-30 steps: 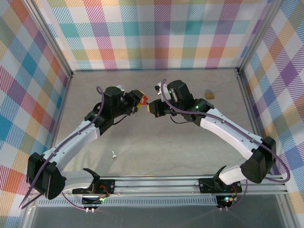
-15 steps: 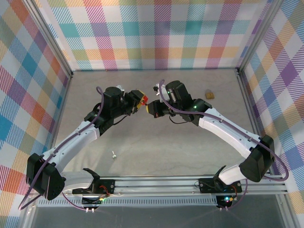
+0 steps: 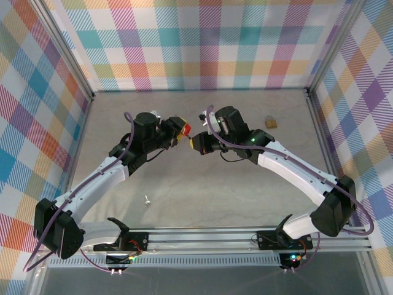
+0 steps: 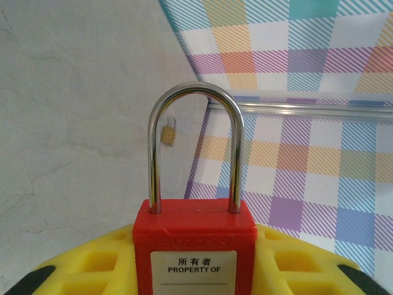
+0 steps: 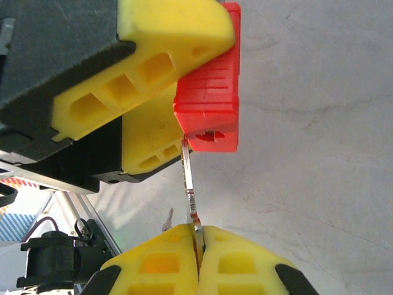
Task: Unlock with the key
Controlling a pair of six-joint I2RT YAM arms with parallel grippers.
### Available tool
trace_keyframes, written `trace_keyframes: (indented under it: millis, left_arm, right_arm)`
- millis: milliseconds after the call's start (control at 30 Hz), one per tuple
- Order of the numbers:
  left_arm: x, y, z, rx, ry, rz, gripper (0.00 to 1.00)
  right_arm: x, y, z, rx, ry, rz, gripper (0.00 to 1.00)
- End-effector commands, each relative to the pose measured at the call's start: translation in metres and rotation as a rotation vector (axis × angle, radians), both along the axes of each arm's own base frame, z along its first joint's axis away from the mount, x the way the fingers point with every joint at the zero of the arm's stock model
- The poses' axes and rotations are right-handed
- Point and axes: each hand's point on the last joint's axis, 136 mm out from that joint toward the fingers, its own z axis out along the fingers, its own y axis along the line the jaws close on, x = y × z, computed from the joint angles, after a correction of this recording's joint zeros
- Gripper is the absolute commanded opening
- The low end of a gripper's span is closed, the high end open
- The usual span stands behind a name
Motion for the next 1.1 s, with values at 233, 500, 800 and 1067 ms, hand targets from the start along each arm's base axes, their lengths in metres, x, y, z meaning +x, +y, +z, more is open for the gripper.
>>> trace_keyframes:
  millis: [233,500,800,1067]
  left_arm:
    - [-0.008,-0.003,0.021,-0.014,-0.056,-0.028,0.0]
    - [-0.01,-0.004,0.013,0.002,-0.038,-0.031,0.0]
    - [-0.008,-0.004,0.008,0.014,-0.032,-0.023,0.0]
    - [-0.007,-0.003,0.005,0.021,-0.029,-0.014,0.0]
  right_arm:
    - [0.01,-0.021,-0.006,-0.032,-0.01,-0.067,0.0]
    - [0.008,-0.015,0.0,0.0,-0.005,-0.037,0.0]
    - [0.001,-0.01,0.005,0.042,0.014,-0.012,0.0]
    - [-0.003,-0.004,0.005,0.058,0.032,0.008,0.0]
